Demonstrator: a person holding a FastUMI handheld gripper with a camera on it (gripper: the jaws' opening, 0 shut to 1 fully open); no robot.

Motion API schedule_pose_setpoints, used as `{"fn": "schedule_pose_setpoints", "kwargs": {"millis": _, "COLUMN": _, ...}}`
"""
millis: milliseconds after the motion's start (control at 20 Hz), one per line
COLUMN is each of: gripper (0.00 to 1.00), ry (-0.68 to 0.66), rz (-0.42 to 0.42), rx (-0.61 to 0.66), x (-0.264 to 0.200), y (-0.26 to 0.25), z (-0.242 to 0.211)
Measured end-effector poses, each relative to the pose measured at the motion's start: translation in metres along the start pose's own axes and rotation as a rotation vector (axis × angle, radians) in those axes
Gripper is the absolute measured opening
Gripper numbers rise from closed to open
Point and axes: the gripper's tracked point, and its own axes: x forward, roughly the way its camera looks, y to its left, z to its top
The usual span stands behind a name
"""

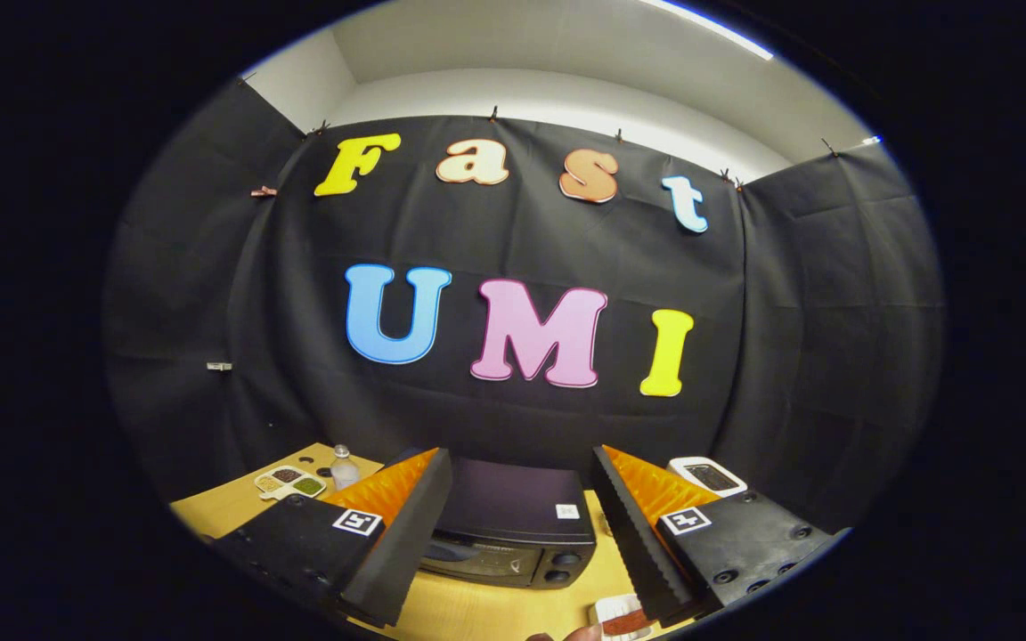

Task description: Open the toaster oven, put the food inside, and close the toaster oven door.

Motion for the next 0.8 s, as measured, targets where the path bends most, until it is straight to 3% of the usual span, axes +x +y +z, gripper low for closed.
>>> {"fn": "schedule_pose_setpoints", "kwargs": {"millis": 300, "gripper": 0.97, "ry": 0.156, "rz": -0.017, "rx": 0.083, "x": 0.039, "y": 0.041, "z": -0.074}}
{"fn": "schedule_pose_setpoints", "kwargs": {"millis": 550, "gripper": 0.97, "ry": 0.267, "rz": -0.039, "rx": 0.051, "x": 0.056, "y": 0.053, "z": -0.134}}
{"fn": "schedule_pose_setpoints", "kwargs": {"millis": 800, "gripper": 0.98, "ry": 0.331, "rz": -0.039, "rx": 0.051, "x": 0.063, "y": 0.066, "z": -0.166}}
